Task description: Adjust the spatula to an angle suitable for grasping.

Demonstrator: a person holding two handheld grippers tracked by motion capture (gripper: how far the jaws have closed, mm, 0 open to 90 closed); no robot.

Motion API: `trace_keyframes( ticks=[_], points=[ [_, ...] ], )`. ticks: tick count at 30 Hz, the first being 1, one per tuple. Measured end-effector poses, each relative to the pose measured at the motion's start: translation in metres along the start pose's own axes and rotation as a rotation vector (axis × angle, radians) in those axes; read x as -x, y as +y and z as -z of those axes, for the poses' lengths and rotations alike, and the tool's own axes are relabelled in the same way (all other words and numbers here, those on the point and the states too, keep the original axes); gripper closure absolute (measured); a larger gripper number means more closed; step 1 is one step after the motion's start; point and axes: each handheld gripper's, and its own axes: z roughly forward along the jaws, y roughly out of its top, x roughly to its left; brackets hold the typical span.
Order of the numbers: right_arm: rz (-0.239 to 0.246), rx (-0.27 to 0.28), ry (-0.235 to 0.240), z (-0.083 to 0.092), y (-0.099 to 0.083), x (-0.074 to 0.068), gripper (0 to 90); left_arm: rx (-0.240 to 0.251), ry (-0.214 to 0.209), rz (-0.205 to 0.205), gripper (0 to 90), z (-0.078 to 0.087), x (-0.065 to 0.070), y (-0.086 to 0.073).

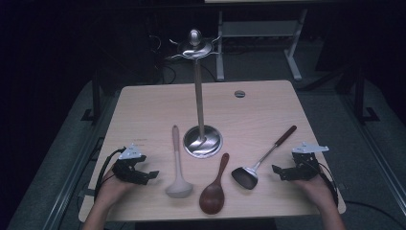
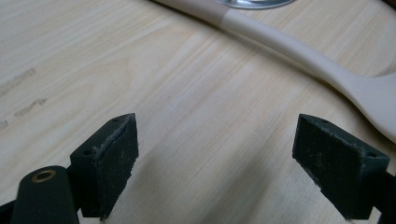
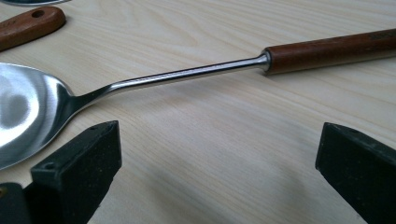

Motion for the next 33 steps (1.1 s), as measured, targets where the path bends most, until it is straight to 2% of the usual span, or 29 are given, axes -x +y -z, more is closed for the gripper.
trace_keyframes(
  ticks=[1,5,10,13,16,19,20,22,25,28,30,33],
  points=[
    [0.003,0.005,-0.007,0.001,0.000,0.001,0.3,0.007,0.002,0.021,14.0,0.000,0.000,-0.001],
    [-0.016,0.001,-0.010,0.003,-0.001,0.002,0.5,0.007,0.015,0.014,14.0,0.003,-0.001,-0.001],
    [-0.021,0.004,-0.009,0.005,-0.001,0.003,7.4,0.012,0.020,0.017,14.1,0.004,-0.001,0.000],
    [-0.020,0.019,-0.020,0.007,0.001,0.003,15.2,0.016,0.023,0.018,14.1,0.006,0.000,0.002],
    [-0.030,0.031,-0.032,0.009,0.005,0.004,27.3,0.011,0.037,0.015,14.4,0.008,0.001,0.002],
    [-0.044,0.059,-0.073,0.010,0.008,0.006,46.0,0.007,0.036,0.017,14.5,0.009,-0.001,0.002],
    [-0.061,0.059,-0.076,0.009,0.009,0.007,50.9,0.013,0.038,0.016,14.5,0.009,-0.003,0.001],
    [-0.063,0.063,-0.082,0.008,0.012,0.008,61.0,0.015,0.036,0.033,14.7,0.010,-0.004,0.001],
    [-0.062,0.064,-0.089,0.006,0.017,0.011,74.1,0.018,0.041,0.026,14.8,0.011,-0.005,-0.001],
    [-0.074,0.076,-0.099,0.005,0.022,0.017,88.3,0.028,0.041,0.036,14.8,0.014,-0.005,-0.002],
    [-0.071,0.078,-0.096,0.004,0.023,0.020,90.0,0.042,0.046,0.043,14.8,0.014,-0.005,-0.002],
    [-0.065,0.066,-0.080,-0.001,0.026,0.027,90.0,0.033,0.042,0.050,14.8,0.015,-0.005,-0.003]
  ],
)
